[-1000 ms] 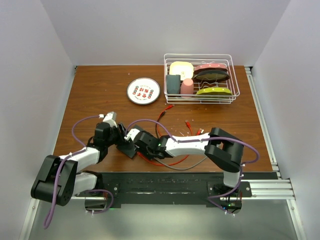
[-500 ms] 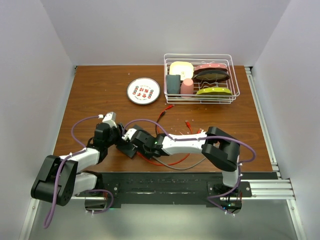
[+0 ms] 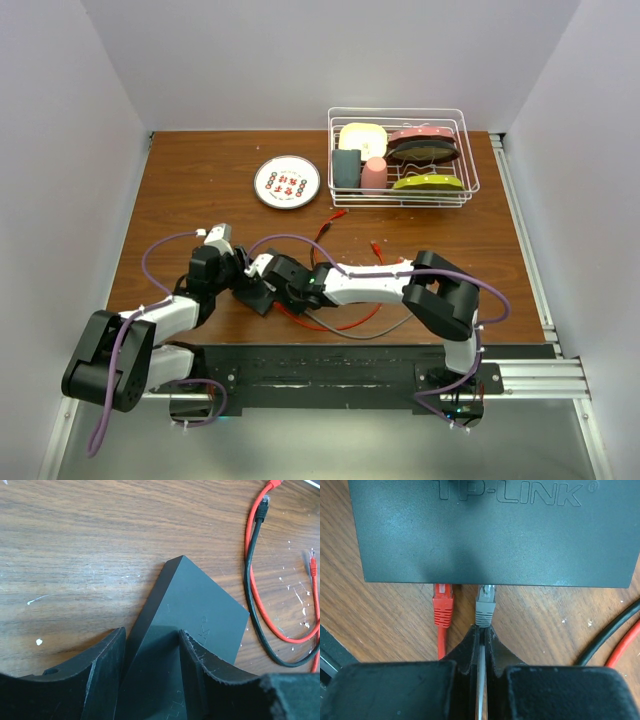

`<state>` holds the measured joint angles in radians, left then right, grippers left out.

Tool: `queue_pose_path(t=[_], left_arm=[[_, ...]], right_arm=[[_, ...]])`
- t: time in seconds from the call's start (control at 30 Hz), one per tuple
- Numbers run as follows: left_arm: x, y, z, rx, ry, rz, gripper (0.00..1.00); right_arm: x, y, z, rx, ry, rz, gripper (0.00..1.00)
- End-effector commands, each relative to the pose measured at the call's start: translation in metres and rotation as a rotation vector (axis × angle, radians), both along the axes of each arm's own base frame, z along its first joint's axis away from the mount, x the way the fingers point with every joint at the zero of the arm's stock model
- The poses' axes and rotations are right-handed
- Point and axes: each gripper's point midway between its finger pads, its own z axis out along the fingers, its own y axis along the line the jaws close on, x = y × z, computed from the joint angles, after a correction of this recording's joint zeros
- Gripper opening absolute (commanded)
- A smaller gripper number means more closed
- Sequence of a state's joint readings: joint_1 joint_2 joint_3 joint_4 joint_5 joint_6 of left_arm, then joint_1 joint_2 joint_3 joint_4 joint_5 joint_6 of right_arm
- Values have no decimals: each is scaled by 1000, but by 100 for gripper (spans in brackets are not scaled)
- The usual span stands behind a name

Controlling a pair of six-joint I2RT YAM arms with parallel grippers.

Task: Insert the plug into the switch port

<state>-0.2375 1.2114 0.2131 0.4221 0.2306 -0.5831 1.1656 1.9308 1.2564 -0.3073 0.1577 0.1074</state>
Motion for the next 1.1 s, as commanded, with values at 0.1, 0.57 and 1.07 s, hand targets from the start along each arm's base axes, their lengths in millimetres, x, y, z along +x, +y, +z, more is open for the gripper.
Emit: queue_pose_path(t=[0.1,0.57,1.07], left_arm=[[-71,-51,-16,-154,233,-237,35],[-75,-55,-23,-105,250,-224,32],[-82,-62,-36,-114,329,-264,31]], right_arm=[[59,122,157,649,-276,55,0],[71,108,179,712,-259,60,0],[72,105,195,734,-326,95,0]])
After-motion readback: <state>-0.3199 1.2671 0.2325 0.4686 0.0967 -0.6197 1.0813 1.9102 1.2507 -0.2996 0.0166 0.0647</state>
